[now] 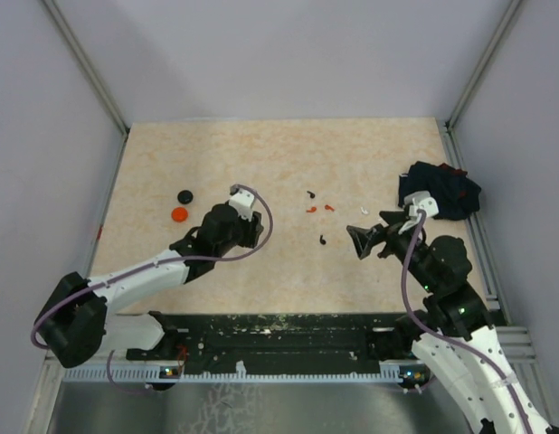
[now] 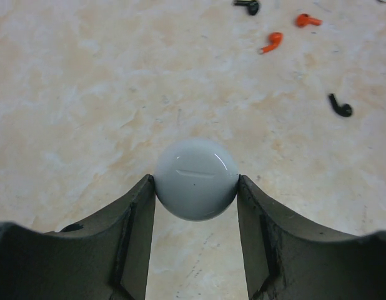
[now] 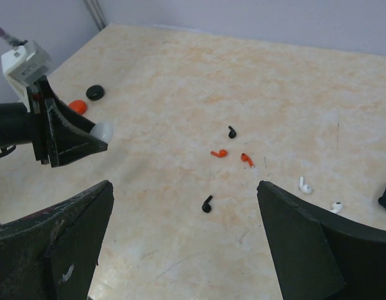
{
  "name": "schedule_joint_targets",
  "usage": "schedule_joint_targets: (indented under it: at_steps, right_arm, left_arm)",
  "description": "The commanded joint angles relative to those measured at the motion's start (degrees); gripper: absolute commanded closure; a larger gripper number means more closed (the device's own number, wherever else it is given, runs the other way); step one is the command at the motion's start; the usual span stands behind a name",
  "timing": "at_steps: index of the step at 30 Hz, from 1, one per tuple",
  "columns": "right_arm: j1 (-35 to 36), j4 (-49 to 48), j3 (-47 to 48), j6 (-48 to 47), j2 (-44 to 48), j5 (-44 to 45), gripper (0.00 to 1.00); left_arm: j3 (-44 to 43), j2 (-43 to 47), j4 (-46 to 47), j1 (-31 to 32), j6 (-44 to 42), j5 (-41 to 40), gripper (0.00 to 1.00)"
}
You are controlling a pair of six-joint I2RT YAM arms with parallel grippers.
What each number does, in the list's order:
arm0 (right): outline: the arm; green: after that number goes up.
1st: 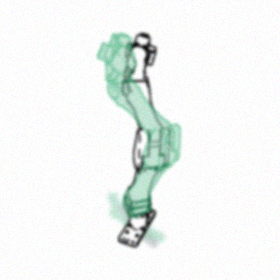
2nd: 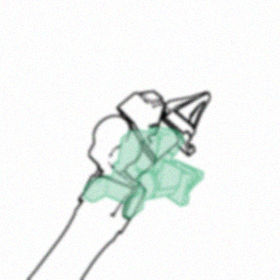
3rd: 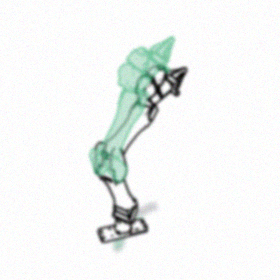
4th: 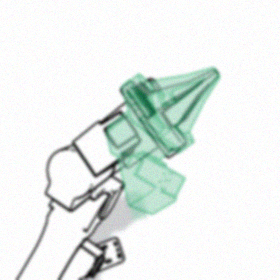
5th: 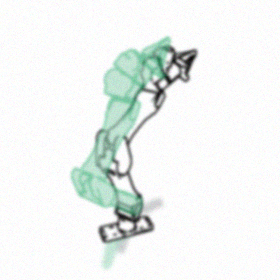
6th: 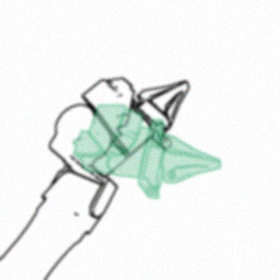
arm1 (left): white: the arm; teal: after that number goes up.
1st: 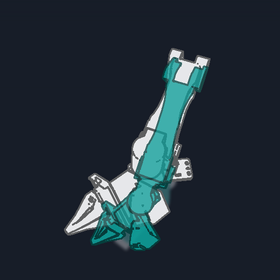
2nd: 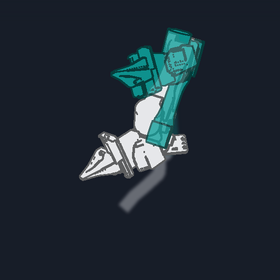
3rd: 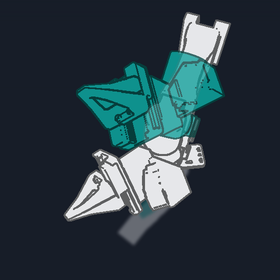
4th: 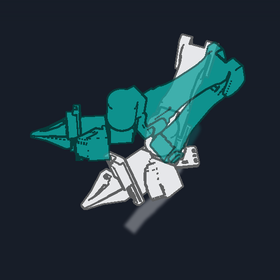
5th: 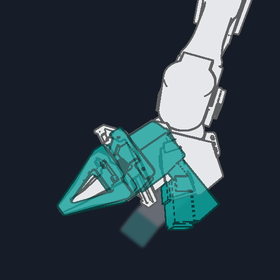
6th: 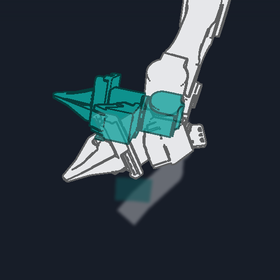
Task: Insert the wireless bluetooth earbuds into the charging case
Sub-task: Pick up the charging case at the center of the board.
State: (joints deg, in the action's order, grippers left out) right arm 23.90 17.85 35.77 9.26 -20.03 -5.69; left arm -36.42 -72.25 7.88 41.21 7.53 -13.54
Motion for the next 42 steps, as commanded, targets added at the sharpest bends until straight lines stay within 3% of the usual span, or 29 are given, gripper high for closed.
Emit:
schedule_joint_targets:
  at_steps: [1,9,15,27,42]
  right_arm:
    - [0.62,0.01,3.95,2.35,-4.47,-4.66,0.02]
    - [0.62,-8.60,4.49,9.18,-11.69,-4.89,0.02]
    - [0.62,-13.26,7.84,12.10,-21.47,-11.43,0.02]
    - [0.62,-13.11,16.42,13.82,-39.42,-27.69,0.20]
    - [6.56,-17.14,16.36,14.83,-46.78,-35.42,0.28]
  left_arm:
    - [1.31,3.99,4.90,5.47,-5.95,0.84,0.56]
    - [2.94,8.37,7.96,15.94,-12.66,-4.62,0.57]
    - [5.52,11.06,12.62,19.03,-18.78,-5.29,0.57]
    - [11.28,15.00,21.69,19.70,-26.94,-2.64,0.57]
    - [10.42,13.83,24.02,19.70,-29.44,3.95,0.56]
